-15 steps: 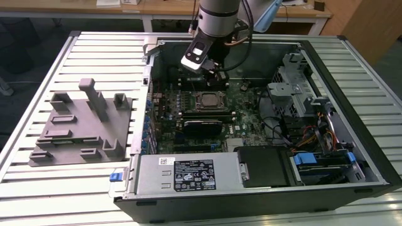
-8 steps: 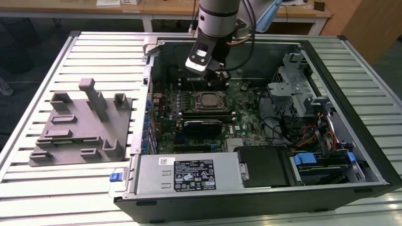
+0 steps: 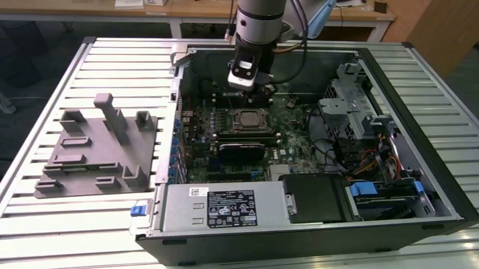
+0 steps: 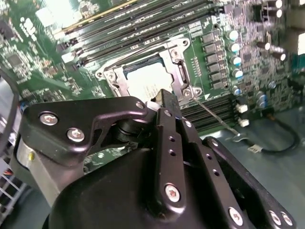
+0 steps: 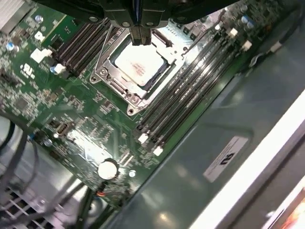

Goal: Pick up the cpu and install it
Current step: 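Install the first cpu locking lever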

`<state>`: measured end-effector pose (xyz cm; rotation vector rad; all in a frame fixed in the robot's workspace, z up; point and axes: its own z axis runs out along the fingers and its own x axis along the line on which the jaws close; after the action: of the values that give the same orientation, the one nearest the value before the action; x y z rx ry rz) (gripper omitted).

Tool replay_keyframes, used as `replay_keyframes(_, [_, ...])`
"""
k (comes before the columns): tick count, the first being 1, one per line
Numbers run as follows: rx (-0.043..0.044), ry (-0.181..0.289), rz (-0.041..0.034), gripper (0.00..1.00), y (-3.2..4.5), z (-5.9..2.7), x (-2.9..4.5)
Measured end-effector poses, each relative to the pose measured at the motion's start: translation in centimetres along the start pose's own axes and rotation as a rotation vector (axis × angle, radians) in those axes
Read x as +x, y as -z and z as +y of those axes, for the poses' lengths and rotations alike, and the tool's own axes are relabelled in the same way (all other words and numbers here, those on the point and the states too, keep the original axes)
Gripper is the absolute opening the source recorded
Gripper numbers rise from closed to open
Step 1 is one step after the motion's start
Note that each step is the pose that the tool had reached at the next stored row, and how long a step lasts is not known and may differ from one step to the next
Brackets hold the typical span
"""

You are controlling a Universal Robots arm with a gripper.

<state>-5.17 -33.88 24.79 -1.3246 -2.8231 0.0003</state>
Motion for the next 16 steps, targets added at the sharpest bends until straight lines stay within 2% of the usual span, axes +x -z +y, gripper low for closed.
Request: replay_keyframes(16, [0.0060, 0.284, -0.0028, 0.11, -0.04, 0.00, 0.00])
